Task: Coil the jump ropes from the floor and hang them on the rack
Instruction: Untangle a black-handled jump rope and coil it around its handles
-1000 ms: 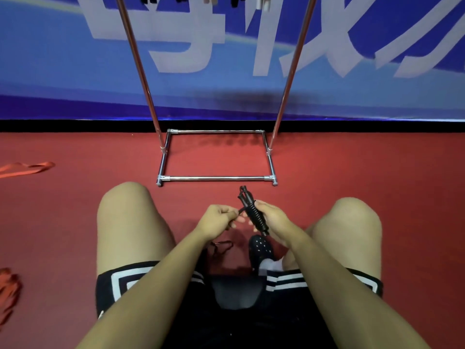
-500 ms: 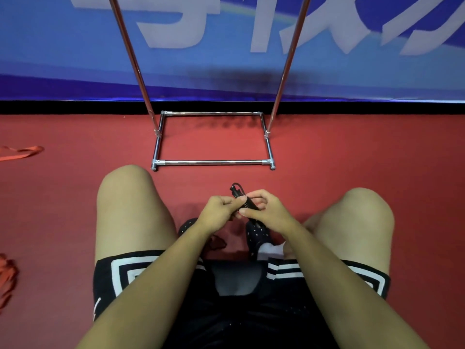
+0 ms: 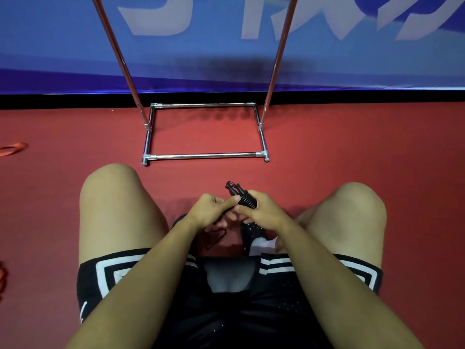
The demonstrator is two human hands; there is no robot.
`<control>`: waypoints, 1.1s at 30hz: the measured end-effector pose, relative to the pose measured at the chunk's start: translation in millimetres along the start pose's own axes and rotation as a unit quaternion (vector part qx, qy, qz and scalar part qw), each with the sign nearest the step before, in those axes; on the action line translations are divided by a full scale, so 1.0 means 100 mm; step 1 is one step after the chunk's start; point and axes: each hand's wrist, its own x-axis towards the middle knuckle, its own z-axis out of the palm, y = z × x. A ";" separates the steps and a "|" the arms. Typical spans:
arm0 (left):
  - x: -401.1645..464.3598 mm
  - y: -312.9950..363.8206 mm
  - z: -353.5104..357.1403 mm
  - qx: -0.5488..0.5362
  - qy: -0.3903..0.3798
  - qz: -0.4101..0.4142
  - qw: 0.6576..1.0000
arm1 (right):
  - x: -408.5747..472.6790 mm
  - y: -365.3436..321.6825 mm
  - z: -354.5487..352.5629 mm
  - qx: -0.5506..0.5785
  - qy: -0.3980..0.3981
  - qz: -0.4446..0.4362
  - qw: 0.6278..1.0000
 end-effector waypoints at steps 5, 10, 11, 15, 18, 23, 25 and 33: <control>-0.02 0.05 0.03 -0.003 0.058 -0.001 0.998 | 0.04 0.01 0.00 0.048 -0.007 -0.002 0.999; 0.00 0.05 0.02 -0.032 0.079 0.000 0.996 | 0.07 0.00 0.02 0.151 -0.024 0.034 0.988; 0.01 0.05 0.02 -0.035 0.080 -0.001 0.996 | 0.08 0.00 0.02 0.149 -0.018 0.037 0.988; 0.01 0.04 0.01 -0.029 0.069 -0.008 0.997 | 0.07 0.04 0.02 0.128 0.007 0.031 0.991; 0.00 0.03 0.03 -0.038 0.076 -0.029 0.996 | 0.09 0.06 0.04 0.099 0.015 0.008 0.995; 0.03 0.02 0.08 -0.025 0.068 -0.031 0.997 | 0.10 0.05 0.05 0.035 0.042 -0.007 0.999; 0.02 0.03 0.09 -0.036 0.062 -0.028 0.997 | 0.10 0.05 0.02 0.011 0.057 -0.009 0.998; 0.02 -0.01 0.01 0.003 0.032 0.007 0.999 | 0.07 0.03 -0.02 0.054 0.027 0.018 0.998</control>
